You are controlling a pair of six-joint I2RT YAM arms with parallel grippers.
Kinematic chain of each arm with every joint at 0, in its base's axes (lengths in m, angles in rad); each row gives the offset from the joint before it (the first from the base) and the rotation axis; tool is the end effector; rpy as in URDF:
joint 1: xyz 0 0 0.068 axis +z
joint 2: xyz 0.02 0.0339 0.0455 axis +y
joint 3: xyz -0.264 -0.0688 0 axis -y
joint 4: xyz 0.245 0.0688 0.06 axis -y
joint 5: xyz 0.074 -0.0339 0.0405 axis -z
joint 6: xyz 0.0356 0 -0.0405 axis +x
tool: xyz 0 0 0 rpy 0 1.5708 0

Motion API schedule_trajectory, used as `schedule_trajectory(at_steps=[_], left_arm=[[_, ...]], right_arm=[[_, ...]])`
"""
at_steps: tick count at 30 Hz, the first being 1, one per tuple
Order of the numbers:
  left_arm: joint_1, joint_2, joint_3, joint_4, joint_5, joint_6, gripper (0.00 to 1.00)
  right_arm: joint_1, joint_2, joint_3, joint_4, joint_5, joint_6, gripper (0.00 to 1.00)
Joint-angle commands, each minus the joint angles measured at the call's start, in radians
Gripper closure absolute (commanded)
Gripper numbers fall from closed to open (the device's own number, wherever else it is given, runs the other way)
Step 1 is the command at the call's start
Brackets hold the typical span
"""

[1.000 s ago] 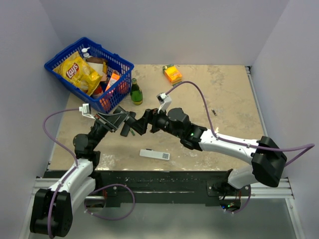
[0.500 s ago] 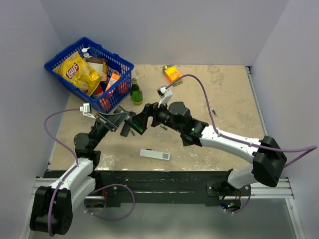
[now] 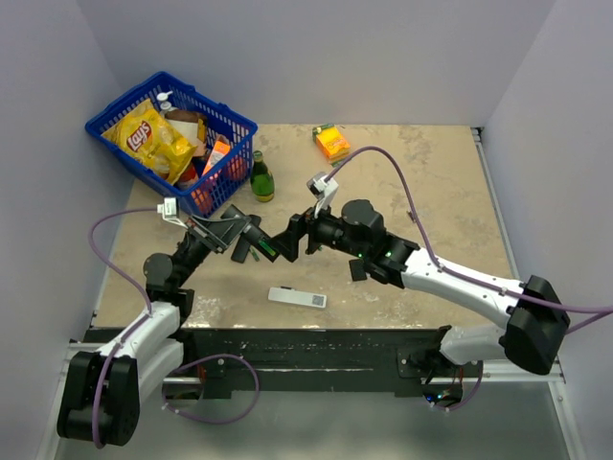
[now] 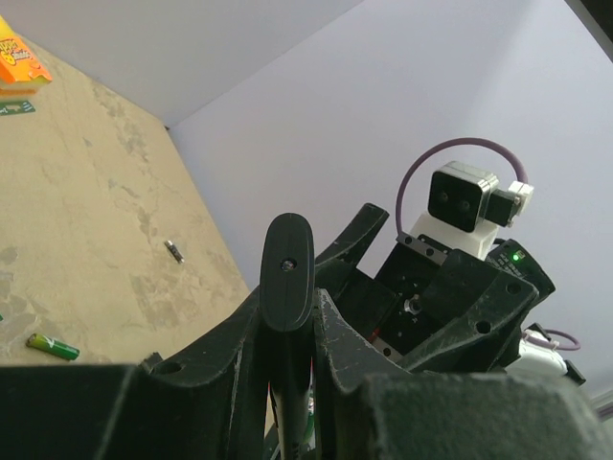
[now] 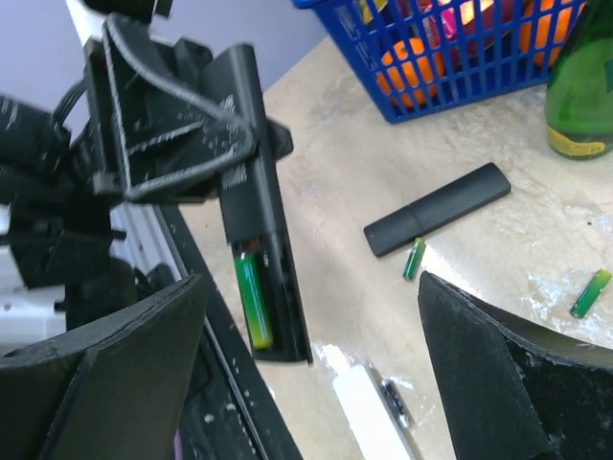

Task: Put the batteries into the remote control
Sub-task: Load the battery into the remote control, then adjust the battery in the remote control.

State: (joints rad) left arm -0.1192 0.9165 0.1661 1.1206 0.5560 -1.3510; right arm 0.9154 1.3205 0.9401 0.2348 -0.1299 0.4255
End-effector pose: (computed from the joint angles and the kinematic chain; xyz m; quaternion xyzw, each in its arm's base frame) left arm 0.1731 -0.0397 0.2375 -0.1290 0.5742 -0.6472 0.4846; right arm 0.1868 0.2506 0.3182 -0.2243 0.7222 0.4439 0.4807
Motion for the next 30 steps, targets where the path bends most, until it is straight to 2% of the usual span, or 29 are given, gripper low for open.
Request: schedule_trajectory(at_steps=[1, 13, 30], left_arm=[[0.001, -0.002, 0.038, 0.079, 0.022, -0.008, 1.0], [0.003, -0.013, 0.044, 0.077, 0.024, -0.007, 1.0], [0.001, -0.03, 0.05, 0.077, 0.028, -0.008, 1.0]], right_arm=[[-0.046, -0.063, -0.075, 0.05, -0.125, -0.05, 0.06], [-0.052, -0.026, -0.09, 0.066, -0.232, -0.07, 0.08], [-0.05, 0.049, -0.06, 0.069, -0.254, -0.076, 0.11]])
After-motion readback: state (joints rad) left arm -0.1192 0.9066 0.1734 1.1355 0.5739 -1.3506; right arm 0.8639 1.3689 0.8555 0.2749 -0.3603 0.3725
